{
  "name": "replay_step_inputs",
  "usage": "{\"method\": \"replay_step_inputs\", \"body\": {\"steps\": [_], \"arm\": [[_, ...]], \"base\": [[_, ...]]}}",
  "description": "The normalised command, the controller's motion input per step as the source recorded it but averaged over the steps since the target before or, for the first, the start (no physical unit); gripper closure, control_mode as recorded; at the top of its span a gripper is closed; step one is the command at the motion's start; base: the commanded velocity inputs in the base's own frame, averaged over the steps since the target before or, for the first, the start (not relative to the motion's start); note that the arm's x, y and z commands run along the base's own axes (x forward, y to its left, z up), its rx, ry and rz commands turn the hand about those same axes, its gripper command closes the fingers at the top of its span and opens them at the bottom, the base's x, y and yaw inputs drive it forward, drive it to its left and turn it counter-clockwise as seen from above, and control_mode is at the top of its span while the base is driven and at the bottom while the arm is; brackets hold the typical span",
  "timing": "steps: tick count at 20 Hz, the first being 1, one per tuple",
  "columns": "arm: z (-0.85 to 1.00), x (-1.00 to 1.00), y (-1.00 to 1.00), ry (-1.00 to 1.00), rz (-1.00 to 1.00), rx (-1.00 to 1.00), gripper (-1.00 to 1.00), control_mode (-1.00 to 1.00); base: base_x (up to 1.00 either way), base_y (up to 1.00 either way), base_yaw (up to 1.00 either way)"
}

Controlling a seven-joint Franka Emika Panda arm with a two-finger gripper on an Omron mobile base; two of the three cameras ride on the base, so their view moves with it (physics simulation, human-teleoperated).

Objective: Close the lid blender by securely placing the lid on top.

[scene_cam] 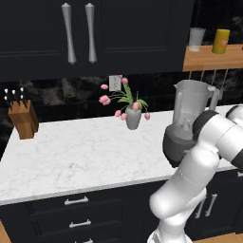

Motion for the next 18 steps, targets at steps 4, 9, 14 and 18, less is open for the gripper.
{"method": "replay_step_inputs", "body": {"steps": [4,9,14,18], "arm": [[-0.06,0.12,-0.04,0.0,0.01,0.07,-1.0,-1.0],[-0.01,0.23,0.0,0.0,0.0,0.03,-1.0,-1.0],[-0.04,0.23,0.0,0.0,0.0,0.01,-1.0,-1.0],[-0.16,0.11,0.0,0.0,0.0,0.0,-1.0,-1.0]], "base": [[0.0,0.0,0.0],[0.0,0.0,0.0],[0.0,0.0,0.0],[0.0,0.0,0.0]]}}
